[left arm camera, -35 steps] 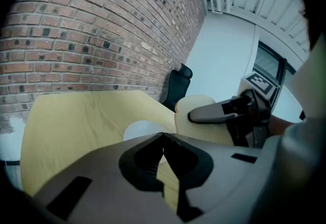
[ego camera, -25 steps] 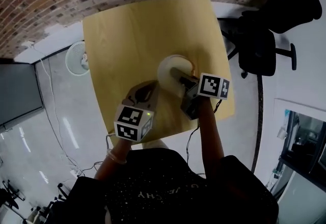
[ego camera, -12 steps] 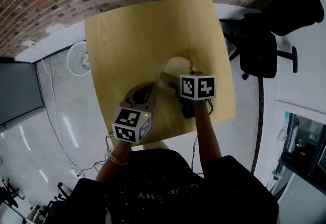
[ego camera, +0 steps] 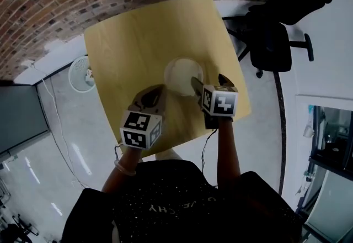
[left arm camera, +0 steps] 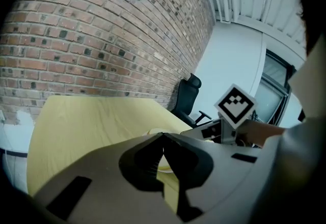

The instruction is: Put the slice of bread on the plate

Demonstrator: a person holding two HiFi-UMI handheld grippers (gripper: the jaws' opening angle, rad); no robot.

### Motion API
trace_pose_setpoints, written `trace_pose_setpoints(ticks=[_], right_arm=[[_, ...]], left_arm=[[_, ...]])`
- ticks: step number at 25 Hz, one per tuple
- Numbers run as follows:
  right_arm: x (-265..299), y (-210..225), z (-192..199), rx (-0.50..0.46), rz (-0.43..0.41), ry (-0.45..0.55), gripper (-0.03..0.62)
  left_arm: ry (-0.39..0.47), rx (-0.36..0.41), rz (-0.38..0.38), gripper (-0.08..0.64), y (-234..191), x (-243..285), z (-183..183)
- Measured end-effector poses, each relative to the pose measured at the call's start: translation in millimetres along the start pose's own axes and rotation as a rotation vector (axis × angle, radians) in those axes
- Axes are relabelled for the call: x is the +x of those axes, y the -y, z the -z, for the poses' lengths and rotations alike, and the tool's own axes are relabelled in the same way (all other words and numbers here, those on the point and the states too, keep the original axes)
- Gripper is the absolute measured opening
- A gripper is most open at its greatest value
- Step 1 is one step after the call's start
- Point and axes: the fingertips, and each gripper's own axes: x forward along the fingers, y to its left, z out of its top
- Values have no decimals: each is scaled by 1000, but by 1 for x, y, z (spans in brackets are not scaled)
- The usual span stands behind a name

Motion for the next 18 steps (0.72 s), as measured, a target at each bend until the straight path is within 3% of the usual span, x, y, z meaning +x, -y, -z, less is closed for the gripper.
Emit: trace_pose_setpoints(ticks=[3, 4, 5, 6, 7, 10, 18], right_arm=[[-47, -37, 3, 115, -171, 203, 421], [-68, -47, 0, 183, -229, 299, 328], [-90, -56, -3, 245, -275, 400, 56], [-111, -63, -5, 285, -303, 491, 20], [-130, -70, -7, 293, -304, 563, 14], [-173, -93, -3, 232, -204, 689, 14], [-216, -136, 40, 247, -80, 733, 12]], left_arm=[[10, 62, 34, 11, 18, -6, -13], [16, 80, 52, 11, 26, -10, -17], [23, 97, 71, 11, 35, -15, -21], [31, 116, 91, 11, 44, -23, -25], [40, 136, 113, 11, 53, -32, -30], [60, 185, 181, 11, 73, -61, -35], [71, 211, 256, 11, 88, -120, -10]])
